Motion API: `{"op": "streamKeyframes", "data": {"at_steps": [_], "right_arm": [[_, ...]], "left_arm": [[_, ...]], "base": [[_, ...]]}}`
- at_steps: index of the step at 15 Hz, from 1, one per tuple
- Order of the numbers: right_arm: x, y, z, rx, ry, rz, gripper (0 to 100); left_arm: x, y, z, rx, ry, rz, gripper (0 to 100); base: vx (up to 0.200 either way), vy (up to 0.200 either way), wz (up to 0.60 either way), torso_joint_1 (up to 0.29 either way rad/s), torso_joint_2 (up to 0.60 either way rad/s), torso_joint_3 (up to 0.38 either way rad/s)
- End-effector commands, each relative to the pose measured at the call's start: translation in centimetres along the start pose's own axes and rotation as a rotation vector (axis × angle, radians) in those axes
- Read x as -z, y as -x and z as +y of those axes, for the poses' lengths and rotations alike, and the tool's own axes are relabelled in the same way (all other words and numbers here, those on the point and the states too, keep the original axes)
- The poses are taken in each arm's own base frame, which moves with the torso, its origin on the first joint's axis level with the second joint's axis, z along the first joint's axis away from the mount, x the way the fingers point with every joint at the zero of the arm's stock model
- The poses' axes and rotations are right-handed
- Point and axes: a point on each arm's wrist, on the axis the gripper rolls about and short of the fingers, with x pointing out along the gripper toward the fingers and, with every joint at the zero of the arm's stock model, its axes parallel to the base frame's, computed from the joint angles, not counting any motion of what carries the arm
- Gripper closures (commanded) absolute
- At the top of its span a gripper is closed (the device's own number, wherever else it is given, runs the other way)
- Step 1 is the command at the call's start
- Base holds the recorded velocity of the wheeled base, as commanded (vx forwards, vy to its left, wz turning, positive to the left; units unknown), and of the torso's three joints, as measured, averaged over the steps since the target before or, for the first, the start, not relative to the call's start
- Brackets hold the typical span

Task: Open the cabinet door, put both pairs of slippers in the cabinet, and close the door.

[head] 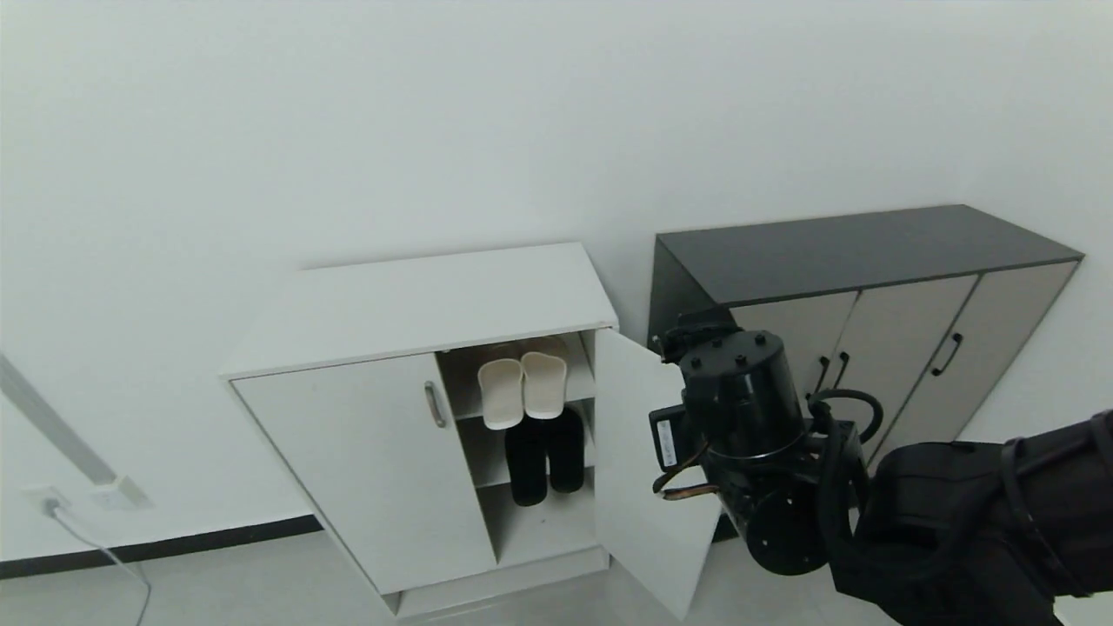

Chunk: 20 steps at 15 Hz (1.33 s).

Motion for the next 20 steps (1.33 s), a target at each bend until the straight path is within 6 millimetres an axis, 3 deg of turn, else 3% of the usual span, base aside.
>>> {"op": "streamKeyframes", "data": {"at_steps": [1, 6, 8, 12, 15, 20], "right_arm": [[0.0, -0.8, -0.5, 0.025, -0.004, 0.005, 100], [-0.7, -2.1, -1.9, 0.039, -0.031, 0.002, 100], [-1.1, -3.1, -3.0, -0.006, -0.052, 0.011, 100], [-1.6, -6.9, -4.6, 0.059, -0.11, 0.01, 100], [-1.8, -8.5, -5.6, 0.04, -0.143, 0.009, 100], [-1.8, -13.7, -7.5, 0.069, -0.192, -0.019, 100]], "left_arm": [[0.0, 0.0, 0.0, -0.001, 0.0, 0.002, 100], [0.0, 0.0, 0.0, -0.001, 0.001, 0.0, 100], [0.0, 0.0, 0.0, -0.001, 0.003, 0.002, 100], [0.0, 0.0, 0.0, -0.001, 0.0, 0.0, 100], [0.0, 0.0, 0.0, -0.001, 0.001, 0.002, 100], [0.0, 0.0, 0.0, -0.001, 0.0, 0.002, 100]], "base": [[0.0, 0.0, 0.0, 0.0, 0.0, 0.0], [0.0, 0.0, 0.0, 0.0, 0.0, 0.0], [-0.2, 0.0, 0.0, 0.005, 0.0, 0.005], [-0.2, 0.0, 0.0, 0.007, 0.01, 0.002], [0.0, 0.0, 0.0, 0.0, 0.0, 0.0], [0.0, 0.0, 0.0, 0.0, 0.0, 0.0]]}}
